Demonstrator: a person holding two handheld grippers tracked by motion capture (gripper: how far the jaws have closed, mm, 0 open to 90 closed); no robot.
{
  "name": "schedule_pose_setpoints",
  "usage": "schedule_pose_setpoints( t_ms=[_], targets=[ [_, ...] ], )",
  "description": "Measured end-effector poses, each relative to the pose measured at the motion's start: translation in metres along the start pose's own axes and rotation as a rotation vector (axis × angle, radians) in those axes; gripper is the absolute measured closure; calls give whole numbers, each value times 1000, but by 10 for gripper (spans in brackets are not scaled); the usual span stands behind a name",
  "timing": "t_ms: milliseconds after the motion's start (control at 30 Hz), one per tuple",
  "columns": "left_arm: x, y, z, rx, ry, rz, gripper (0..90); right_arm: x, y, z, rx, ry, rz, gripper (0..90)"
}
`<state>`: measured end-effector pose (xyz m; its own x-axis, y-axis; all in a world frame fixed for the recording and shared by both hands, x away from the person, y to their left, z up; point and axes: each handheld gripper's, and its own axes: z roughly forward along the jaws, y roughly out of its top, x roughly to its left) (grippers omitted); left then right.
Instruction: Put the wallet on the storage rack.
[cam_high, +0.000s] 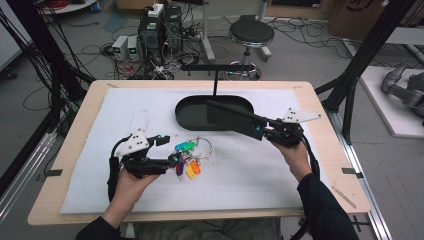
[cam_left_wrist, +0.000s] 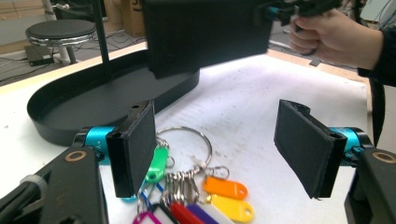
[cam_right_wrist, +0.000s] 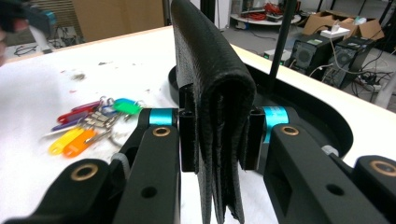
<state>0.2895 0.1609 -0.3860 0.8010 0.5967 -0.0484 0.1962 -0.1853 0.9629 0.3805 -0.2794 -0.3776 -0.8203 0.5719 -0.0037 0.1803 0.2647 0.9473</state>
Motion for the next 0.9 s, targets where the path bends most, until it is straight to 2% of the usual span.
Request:
schedule_pose_setpoints(
  t_ms=[167,300,400,567,900],
  targets=[
    [-3,-8,-4,23,-8,-19,296,-6,5,13,-5,12,-4,752],
    [-2,-15,-8,13,-6,-27,293,-11,13,27,0,-9,-10,751],
    [-1,-15,-12,-2,-1,-22,290,-13,16,35,-19,-21,-10,751],
    [0,-15,-15,-20,5,-22,290,-17,19,52,-8,-43,10,752],
    [-5,-13,-14,-30,-3,11,290,-20,19,86,6,-57,14,752]
  ],
)
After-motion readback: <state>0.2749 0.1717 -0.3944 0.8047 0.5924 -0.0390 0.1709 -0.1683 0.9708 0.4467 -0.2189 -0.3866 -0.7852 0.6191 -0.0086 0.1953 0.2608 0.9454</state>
